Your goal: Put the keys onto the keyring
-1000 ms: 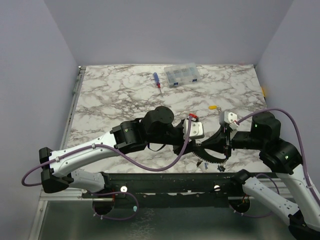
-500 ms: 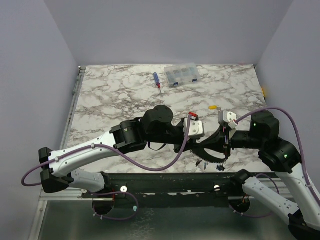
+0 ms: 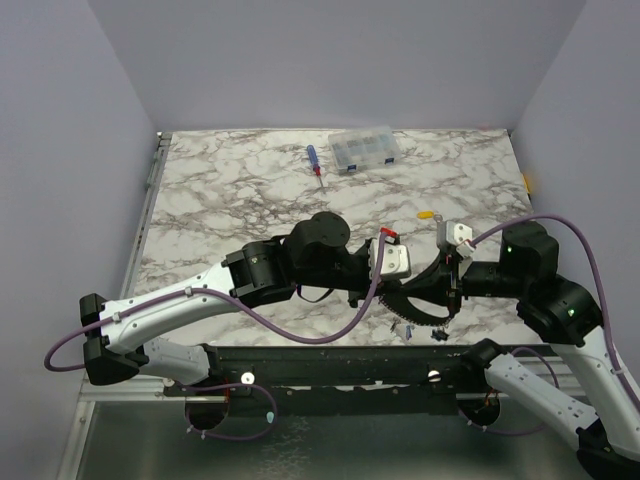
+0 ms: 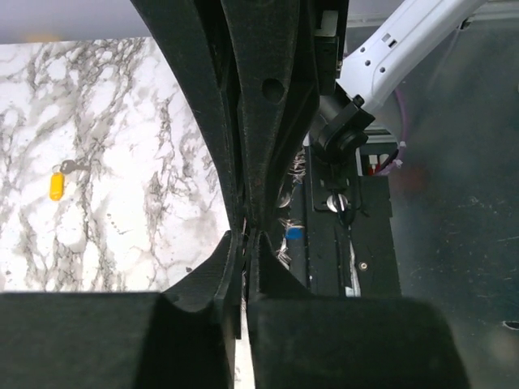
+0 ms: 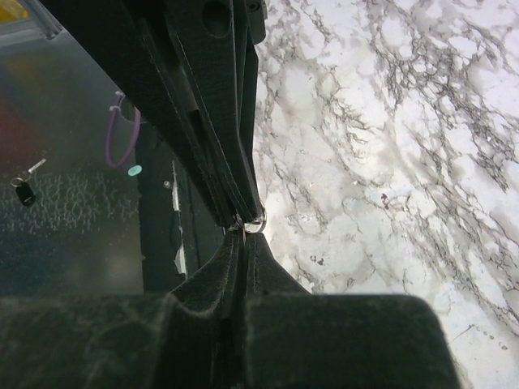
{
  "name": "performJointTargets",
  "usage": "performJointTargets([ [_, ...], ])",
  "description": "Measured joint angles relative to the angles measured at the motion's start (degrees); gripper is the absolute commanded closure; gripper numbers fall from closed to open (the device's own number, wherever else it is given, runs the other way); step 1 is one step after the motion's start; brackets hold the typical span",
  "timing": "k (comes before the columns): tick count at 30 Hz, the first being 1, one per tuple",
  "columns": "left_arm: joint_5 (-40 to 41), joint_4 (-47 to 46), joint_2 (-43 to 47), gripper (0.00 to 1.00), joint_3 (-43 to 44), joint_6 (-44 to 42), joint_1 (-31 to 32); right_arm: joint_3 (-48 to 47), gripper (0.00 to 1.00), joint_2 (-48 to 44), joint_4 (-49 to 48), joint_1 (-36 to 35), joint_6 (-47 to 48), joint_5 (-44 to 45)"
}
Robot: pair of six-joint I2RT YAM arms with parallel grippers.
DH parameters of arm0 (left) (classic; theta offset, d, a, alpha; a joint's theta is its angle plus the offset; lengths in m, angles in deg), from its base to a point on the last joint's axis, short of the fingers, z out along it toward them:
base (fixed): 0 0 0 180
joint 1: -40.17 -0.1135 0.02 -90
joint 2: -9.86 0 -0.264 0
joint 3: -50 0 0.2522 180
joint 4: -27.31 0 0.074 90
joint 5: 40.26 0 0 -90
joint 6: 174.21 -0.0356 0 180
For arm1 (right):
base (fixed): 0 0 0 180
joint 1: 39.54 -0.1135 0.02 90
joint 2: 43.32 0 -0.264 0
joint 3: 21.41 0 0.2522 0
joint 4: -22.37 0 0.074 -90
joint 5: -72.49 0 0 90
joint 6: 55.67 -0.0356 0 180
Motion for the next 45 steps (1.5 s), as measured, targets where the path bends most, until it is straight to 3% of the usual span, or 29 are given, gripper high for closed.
performJointTargets([
  [21,-1.1,0.2,0.9,1.0,0.8,0.9,0.0,0.0,0.99,-0.6,-1.4,0.0,0.0,-0.4],
  [45,-2.0,-2.9,7.3,1.0,-3.4,2.6,0.0,-0.7,0.99,3.1,-6.4,-0.5,-1.1,-7.1],
])
